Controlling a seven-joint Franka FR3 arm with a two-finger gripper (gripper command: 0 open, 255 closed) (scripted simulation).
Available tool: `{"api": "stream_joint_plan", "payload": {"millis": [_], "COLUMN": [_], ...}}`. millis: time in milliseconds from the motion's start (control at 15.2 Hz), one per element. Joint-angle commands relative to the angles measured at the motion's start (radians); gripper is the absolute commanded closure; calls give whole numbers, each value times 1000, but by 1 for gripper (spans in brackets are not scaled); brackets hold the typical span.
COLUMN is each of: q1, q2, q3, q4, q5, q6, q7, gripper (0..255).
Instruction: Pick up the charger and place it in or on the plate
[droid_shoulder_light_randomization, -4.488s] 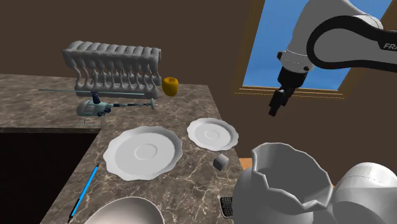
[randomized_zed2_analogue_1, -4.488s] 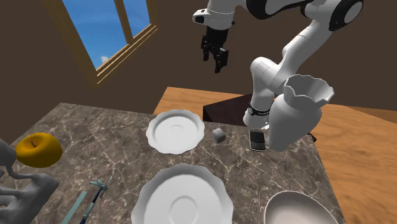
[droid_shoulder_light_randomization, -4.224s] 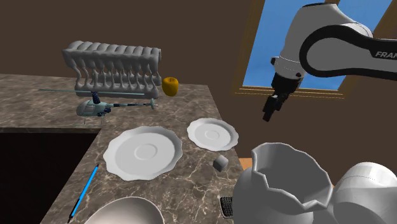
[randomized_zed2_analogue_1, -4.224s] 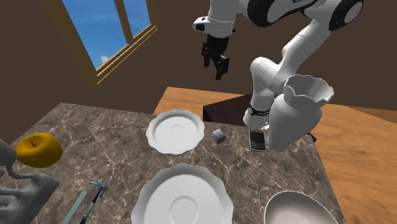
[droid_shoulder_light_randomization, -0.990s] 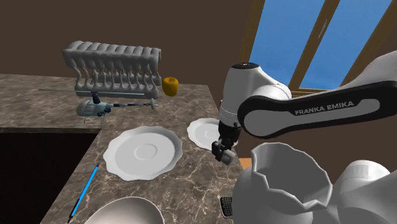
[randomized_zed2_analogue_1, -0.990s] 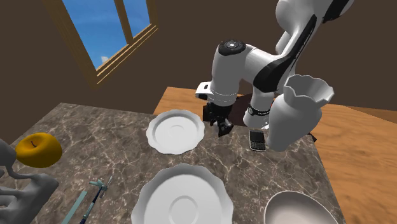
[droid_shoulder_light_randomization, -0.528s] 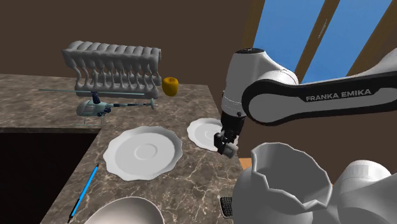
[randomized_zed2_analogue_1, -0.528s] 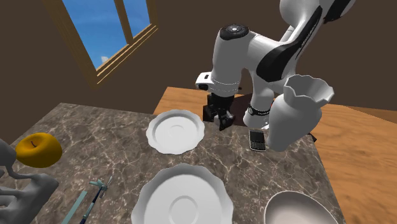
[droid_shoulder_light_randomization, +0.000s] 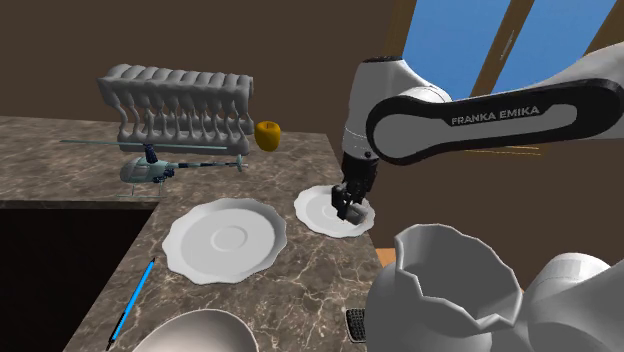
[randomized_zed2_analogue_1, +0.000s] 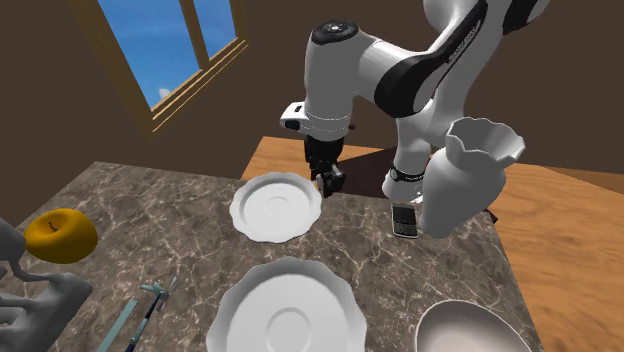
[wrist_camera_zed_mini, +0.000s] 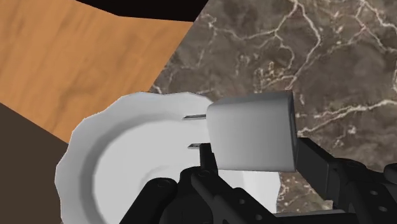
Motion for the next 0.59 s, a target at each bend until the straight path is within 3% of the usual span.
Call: {"api": "stream_joint_plan", "payload": {"millis": [0,528], "q1": [-23,-87], "q2": [59,292], "q3": [-20,-78], "q4": [52,292], "q5": [-22,-84], "q6": [6,-2], "q7": [-28,-114], "gripper": [255,255]}}
